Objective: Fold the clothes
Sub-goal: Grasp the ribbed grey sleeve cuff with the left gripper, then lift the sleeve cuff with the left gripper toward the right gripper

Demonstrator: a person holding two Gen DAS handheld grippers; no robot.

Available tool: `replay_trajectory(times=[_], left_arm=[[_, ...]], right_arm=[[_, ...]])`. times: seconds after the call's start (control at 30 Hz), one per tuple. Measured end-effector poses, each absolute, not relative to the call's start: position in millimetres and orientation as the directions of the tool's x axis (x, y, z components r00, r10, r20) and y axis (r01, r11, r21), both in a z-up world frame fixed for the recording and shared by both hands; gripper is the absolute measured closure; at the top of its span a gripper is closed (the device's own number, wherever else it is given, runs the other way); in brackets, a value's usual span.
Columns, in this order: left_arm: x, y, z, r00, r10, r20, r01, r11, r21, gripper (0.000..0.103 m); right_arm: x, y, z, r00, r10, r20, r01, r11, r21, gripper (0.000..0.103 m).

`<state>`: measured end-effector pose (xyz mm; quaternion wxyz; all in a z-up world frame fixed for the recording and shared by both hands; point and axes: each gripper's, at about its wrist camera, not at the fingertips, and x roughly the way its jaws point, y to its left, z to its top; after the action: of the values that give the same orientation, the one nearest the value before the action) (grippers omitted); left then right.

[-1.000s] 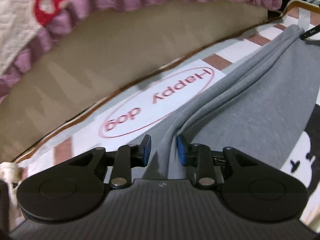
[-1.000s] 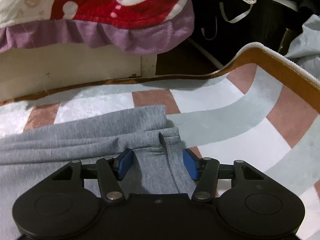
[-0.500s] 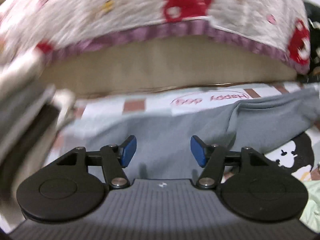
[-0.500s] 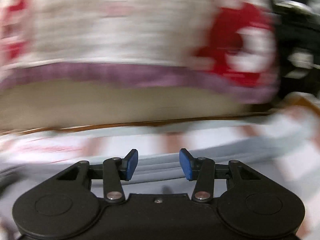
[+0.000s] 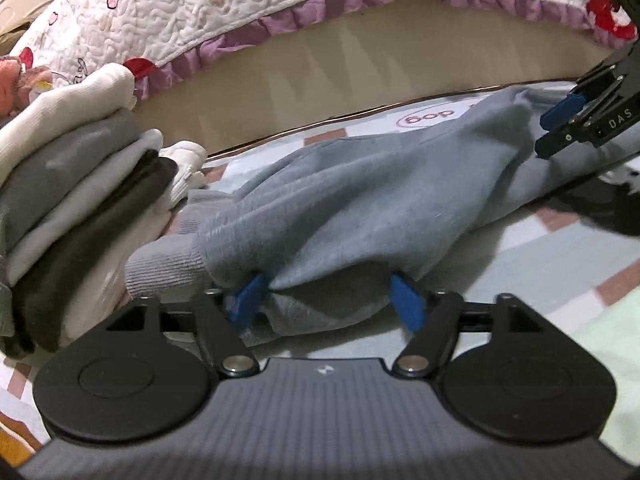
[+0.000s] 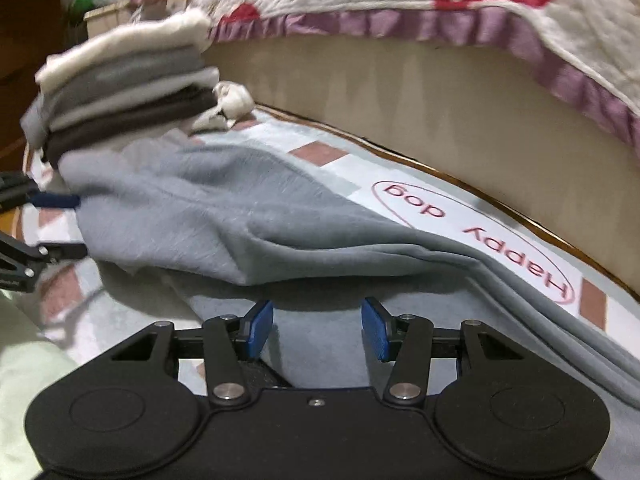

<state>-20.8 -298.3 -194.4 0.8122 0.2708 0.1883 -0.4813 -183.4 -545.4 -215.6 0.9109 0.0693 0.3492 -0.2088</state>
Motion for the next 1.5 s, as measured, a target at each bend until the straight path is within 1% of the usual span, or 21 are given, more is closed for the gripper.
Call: replay_trajectory(times=[0.13, 0.17, 0.2, 0.23, 0.3, 0.4, 0.5, 0.77, 0.83, 0.87, 0.93, 0.97, 1.03, 1.07, 1.1, 1.17, 1.2, 1.23, 1.27, 1.47, 1.5], left_arm=[[-6, -314, -202, 0.486, -0.693, -0.532, 0.872, 0.426, 0.241, 0.025], [2, -317, -199, 0.478, -0.698, -0.534, 0.872, 0.448, 0.196, 0.031], [13, -319, -195, 0.469, -0.701, -0.536, 0.868, 0.478, 0.135, 0.051], [23, -321, -191, 0.462, -0.705, -0.538, 0.862, 0.5, 0.086, 0.059], [41, -328, -183, 0.453, -0.713, -0.535, 0.862, 0.503, 0.06, 0.086], [57, -347, -169, 0.487, -0.711, -0.507, 0.86, 0.492, 0.135, 0.093], [70, -348, -173, 0.459, -0.696, -0.552, 0.85, 0.524, 0.046, 0.091], [104, -347, -183, 0.366, -0.663, -0.653, 0.775, 0.606, -0.181, 0.088], [108, -337, -176, 0.38, -0.676, -0.631, 0.74, 0.632, -0.232, 0.08], [109, -334, -172, 0.393, -0.679, -0.621, 0.727, 0.642, -0.242, 0.079], [104, -331, -168, 0.461, -0.655, -0.599, 0.687, 0.691, -0.227, 0.082], [100, -330, -167, 0.505, -0.633, -0.587, 0.657, 0.723, -0.214, 0.088], [91, -324, -161, 0.55, -0.615, -0.565, 0.603, 0.761, -0.24, 0.088], [87, -320, -158, 0.559, -0.616, -0.555, 0.583, 0.768, -0.265, 0.087], [84, -316, -154, 0.575, -0.614, -0.541, 0.579, 0.772, -0.261, 0.079], [82, -307, -147, 0.641, -0.562, -0.523, 0.555, 0.81, -0.19, 0.072], [82, -302, -145, 0.664, -0.54, -0.518, 0.54, 0.825, -0.168, 0.067], [86, -295, -147, 0.644, -0.542, -0.539, 0.522, 0.827, -0.207, 0.061], [90, -288, -149, 0.625, -0.545, -0.56, 0.503, 0.829, -0.245, 0.049], [97, -263, -168, 0.529, -0.557, -0.641, 0.407, 0.829, -0.384, 0.047], [99, -259, -175, 0.488, -0.586, -0.646, 0.369, 0.81, -0.456, 0.047]], right_arm=[[-170, -535, -221, 0.671, -0.316, -0.67, 0.389, 0.92, -0.045, 0.046], [-167, -535, -222, 0.672, -0.315, -0.67, 0.385, 0.922, -0.046, 0.046], [-165, -534, -224, 0.673, -0.314, -0.67, 0.386, 0.921, -0.044, 0.045], [-163, -537, -225, 0.677, -0.31, -0.668, 0.395, 0.918, -0.026, 0.045], [-161, -543, -226, 0.689, -0.298, -0.661, 0.416, 0.909, 0.024, 0.044], [-152, -557, -228, 0.701, -0.308, -0.644, 0.466, 0.88, 0.087, 0.042], [-143, -571, -229, 0.689, -0.351, -0.634, 0.543, 0.83, 0.131, 0.042], [-135, -580, -238, 0.63, -0.379, -0.678, 0.615, 0.777, 0.137, 0.04], [-132, -583, -240, 0.615, -0.385, -0.688, 0.632, 0.763, 0.138, 0.04], [-131, -584, -241, 0.607, -0.388, -0.694, 0.64, 0.755, 0.138, 0.04], [-127, -591, -235, 0.605, -0.374, -0.703, 0.669, 0.718, 0.193, 0.04], [-121, -596, -229, 0.612, -0.369, -0.699, 0.68, 0.697, 0.228, 0.038], [-108, -604, -217, 0.628, -0.36, -0.69, 0.699, 0.65, 0.298, 0.039], [-97, -607, -220, 0.601, -0.358, -0.715, 0.705, 0.658, 0.263, 0.04], [-84, -609, -228, 0.556, -0.36, -0.749, 0.706, 0.68, 0.197, 0.039], [-67, -609, -239, 0.499, -0.377, -0.78, 0.692, 0.715, 0.098, 0.035], [-67, -606, -240, 0.508, -0.394, -0.766, 0.683, 0.727, 0.078, 0.035], [-75, -605, -239, 0.522, -0.393, -0.757, 0.688, 0.718, 0.102, 0.035], [-85, -604, -236, 0.54, -0.385, -0.749, 0.7, 0.7, 0.144, 0.035], [-149, -601, -217, 0.64, -0.35, -0.684, 0.727, 0.564, 0.391, 0.036], [-163, -595, -213, 0.639, -0.367, -0.676, 0.737, 0.544, 0.401, 0.036]])
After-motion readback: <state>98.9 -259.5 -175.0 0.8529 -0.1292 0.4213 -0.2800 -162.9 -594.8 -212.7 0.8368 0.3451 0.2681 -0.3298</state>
